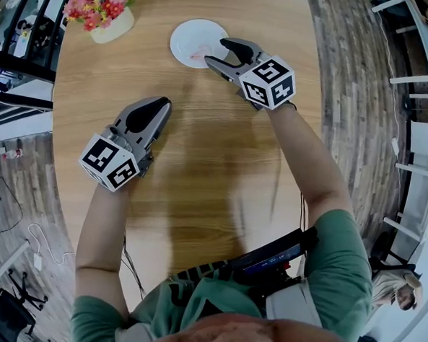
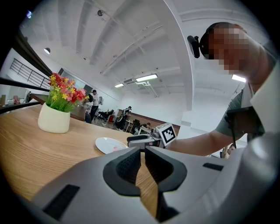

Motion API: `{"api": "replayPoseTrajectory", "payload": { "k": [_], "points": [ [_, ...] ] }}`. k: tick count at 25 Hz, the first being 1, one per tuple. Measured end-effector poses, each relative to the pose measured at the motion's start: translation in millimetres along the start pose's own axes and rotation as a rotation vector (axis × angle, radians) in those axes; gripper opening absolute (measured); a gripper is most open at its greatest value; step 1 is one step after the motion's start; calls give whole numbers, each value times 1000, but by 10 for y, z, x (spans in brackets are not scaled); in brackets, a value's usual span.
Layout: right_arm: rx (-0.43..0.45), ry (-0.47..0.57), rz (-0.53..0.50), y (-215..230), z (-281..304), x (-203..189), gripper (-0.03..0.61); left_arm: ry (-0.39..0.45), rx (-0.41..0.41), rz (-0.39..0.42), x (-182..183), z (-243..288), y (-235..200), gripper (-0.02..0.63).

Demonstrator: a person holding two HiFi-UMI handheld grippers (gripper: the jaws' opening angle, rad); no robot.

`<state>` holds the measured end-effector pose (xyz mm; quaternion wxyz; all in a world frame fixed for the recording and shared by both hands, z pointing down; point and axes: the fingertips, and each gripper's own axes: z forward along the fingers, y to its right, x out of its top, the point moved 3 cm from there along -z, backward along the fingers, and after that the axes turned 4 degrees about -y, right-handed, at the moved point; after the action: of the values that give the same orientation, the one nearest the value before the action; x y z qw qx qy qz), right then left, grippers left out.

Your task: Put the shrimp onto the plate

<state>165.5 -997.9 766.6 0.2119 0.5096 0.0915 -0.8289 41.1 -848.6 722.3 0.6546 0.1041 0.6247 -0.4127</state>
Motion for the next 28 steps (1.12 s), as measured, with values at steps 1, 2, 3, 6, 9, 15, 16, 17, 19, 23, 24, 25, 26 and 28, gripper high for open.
{"api": "replayPoseTrajectory", "payload": {
  "k": [1, 2, 3, 6, 9, 15, 16, 17, 19, 23, 24, 25, 26, 28],
  "points": [
    [2, 9, 19, -45, -62, -27, 230, 5, -3, -10, 0, -15, 20, 35],
    [4, 18, 40, -100, -138, -56, 230, 9, -7, -22, -2, -35, 38, 35],
    [7, 28, 60, -167, -229, -89, 230, 13, -10, -33, -8, -59, 55, 35],
    [18, 51, 128, -426, -565, -247, 230, 11, -10, -48, -27, -160, 98, 35],
    [24, 61, 196, -658, -855, -425, 230, 1, -4, -38, -1, -304, 121, 35],
    [81, 113, 312, -1064, -1238, -318, 227, -27, 15, -47, 6, -668, 512, 35],
    [91, 121, 318, -1158, -1327, -265, 205, -34, 5, -44, 14, -720, 660, 35],
    [100, 124, 315, -1259, -1410, -212, 181, -38, -7, -46, 26, -782, 812, 35],
    [115, 126, 294, -1432, -1551, -80, 135, -31, -27, -62, 34, -922, 1103, 35],
    [129, 142, 283, -1786, -1858, 76, 64, -34, -32, -110, -156, -1263, 1680, 35],
    [130, 144, 289, -1873, -1931, 81, 54, -37, -29, -119, -186, -1347, 1794, 35],
    [130, 144, 296, -1950, -2001, 82, 46, -35, -26, -131, -193, -1426, 1892, 35],
    [129, 142, 303, -2020, -2071, 81, 43, -28, -26, -143, -183, -1495, 1980, 35],
    [129, 132, 313, -2153, -2222, 68, 36, -9, -28, -159, -141, -1613, 2151, 35]
  ]
}}
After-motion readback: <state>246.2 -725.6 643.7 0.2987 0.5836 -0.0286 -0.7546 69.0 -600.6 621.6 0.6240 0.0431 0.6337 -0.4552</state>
